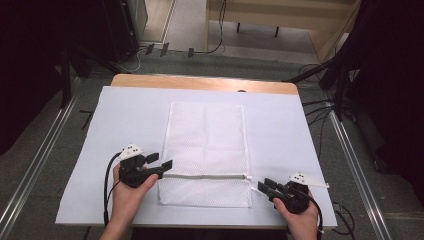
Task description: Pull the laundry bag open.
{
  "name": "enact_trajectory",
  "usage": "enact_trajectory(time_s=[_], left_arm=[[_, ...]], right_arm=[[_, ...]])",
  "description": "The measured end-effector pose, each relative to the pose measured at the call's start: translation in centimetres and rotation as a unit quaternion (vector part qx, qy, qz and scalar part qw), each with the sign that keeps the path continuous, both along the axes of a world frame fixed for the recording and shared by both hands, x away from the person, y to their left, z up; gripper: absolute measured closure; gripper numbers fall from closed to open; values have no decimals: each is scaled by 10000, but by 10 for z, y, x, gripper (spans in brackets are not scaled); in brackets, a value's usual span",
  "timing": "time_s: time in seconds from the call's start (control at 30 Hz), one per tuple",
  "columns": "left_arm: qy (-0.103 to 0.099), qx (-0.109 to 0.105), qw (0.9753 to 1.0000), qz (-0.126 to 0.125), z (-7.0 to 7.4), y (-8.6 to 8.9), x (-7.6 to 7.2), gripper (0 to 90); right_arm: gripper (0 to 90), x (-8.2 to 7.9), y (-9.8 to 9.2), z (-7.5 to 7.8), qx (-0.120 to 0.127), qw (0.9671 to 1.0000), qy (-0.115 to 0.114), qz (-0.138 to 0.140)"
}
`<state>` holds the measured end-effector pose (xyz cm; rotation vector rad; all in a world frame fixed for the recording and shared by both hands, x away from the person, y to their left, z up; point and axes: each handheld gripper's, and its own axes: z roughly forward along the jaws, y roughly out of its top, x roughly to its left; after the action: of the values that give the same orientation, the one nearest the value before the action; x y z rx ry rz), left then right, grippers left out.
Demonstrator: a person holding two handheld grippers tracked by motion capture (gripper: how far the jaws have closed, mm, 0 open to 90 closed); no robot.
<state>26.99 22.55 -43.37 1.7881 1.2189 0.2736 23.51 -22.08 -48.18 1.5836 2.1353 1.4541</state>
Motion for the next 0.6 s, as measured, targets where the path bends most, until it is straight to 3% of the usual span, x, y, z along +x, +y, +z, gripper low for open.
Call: enact_trajectory(time_s=[0.1, 0.43, 0.6], left_arm=[[18, 21, 10000, -61, -1, -3, 0, 362], [50, 32, 9998, -181, -1, -12, -3, 377], [60, 65, 9995, -291, -3, -19, -4, 382]], right_arm=[[627, 1, 5, -2, 92, 9999, 75, 85], [603, 4, 23, -6, -55, 9993, 163, 341], [548, 1, 32, -7, -374, 9986, 70, 361]])
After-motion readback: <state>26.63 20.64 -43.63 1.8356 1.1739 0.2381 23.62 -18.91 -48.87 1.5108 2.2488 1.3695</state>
